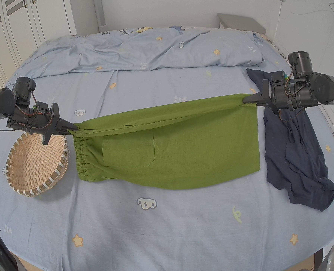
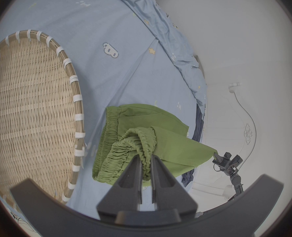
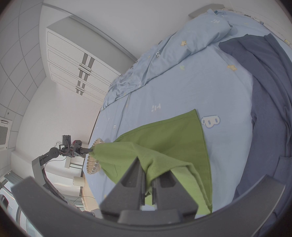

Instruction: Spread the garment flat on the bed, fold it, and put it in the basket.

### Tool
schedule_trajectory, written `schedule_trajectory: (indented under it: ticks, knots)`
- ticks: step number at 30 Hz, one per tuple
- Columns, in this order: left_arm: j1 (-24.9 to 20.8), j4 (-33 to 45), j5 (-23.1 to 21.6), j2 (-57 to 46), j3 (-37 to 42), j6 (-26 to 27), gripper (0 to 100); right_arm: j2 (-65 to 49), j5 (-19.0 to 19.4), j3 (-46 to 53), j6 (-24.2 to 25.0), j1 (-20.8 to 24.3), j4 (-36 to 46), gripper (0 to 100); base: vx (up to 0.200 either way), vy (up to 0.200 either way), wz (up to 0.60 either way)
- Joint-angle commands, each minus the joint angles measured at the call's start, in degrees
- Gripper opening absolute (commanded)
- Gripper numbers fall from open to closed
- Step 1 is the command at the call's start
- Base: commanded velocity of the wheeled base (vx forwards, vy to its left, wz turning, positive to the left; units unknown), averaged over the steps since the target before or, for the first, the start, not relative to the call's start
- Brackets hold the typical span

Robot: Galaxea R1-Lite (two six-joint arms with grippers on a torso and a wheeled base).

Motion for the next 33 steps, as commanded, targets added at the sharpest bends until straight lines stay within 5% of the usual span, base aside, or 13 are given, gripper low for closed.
schedule_trajectory:
  ticks: [1,17,18,20,21,33]
  knots:
    - [0.46,0.25,0.07,2.57,-2.56,0.00,0,3.92,-0.10,-1.76,-0.09,-0.28,-0.47,0,0.000,0.000,0.00]
    - [0.11,-0.19,0.07,6.00,-4.93,0.17,0,9.11,-0.02,-6.51,-0.36,1.21,-1.62,0,0.000,0.000,0.00]
    - [0.11,-0.19,0.07,6.00,-4.93,0.17,0,9.11,-0.02,-6.51,-0.36,1.21,-1.62,100,0.000,0.000,0.00]
    - [-0.07,-0.19,0.07,6.61,-5.81,0.08,0,9.81,-0.10,-6.60,-0.36,1.21,-1.70,100,0.000,0.000,0.00]
    - [-0.07,-0.19,0.07,6.61,-5.90,0.17,100,9.81,-0.10,-6.60,-0.36,1.21,-1.70,100,0.000,0.000,0.00]
    - [-3.67,-0.19,-0.02,7.84,-8.54,-0.79,100,10.43,-0.02,-4.05,-0.53,0.51,-2.67,100,0.000,0.000,0.00]
